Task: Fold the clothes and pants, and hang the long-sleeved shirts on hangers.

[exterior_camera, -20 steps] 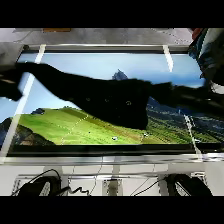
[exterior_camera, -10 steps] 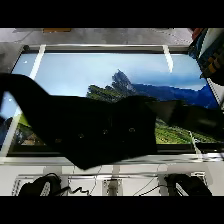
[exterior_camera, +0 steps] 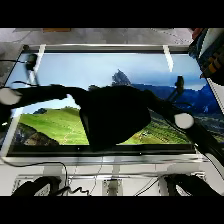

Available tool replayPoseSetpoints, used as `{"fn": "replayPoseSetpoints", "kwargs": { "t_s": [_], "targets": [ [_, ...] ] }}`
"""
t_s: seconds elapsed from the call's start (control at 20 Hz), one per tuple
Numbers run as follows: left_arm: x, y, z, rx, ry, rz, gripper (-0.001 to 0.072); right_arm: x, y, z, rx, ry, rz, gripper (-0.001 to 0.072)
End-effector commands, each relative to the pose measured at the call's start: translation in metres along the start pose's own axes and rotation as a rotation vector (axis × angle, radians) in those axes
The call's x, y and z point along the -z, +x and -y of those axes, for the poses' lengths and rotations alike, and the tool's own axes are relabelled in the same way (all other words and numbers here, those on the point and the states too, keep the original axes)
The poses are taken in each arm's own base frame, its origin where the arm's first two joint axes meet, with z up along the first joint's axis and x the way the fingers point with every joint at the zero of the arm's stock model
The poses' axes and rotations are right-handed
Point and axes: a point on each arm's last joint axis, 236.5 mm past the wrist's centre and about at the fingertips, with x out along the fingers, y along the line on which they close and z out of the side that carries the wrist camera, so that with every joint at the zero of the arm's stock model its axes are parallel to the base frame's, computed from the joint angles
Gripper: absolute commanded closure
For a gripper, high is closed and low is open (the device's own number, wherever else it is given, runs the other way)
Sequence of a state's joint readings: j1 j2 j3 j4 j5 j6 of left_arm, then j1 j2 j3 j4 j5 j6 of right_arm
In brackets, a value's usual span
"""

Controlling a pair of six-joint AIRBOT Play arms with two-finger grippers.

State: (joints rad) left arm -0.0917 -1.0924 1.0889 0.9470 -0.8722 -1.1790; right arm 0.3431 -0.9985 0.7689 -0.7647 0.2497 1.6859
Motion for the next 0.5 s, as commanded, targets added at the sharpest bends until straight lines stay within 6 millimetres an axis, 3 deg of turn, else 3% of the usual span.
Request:
{"fn": "replayPoseSetpoints", "kwargs": {
  "t_s": [0.0,0.15,0.3,0.45],
  "targets": [
    [0.045,0.047,0.028,0.079,-0.005,-0.17,0.0702,0.003,0.034,0.044,0.11,-0.005,-0.047,0.0675],
    [0.074,0.04,0.038,0.091,-0.093,-0.296,0.0702,-0.014,0.007,0.092,0.249,-0.056,-0.191,0.0675],
    [0.12,0.02,0.06,0.164,-0.106,-0.513,0.0701,-0.024,-0.052,0.148,0.421,-0.089,-0.396,0.0675],
    [0.162,0.004,0.082,0.217,-0.094,-0.691,0.07,0.001,-0.1,0.169,0.454,-0.096,-0.628,0.0675]
  ]
}}
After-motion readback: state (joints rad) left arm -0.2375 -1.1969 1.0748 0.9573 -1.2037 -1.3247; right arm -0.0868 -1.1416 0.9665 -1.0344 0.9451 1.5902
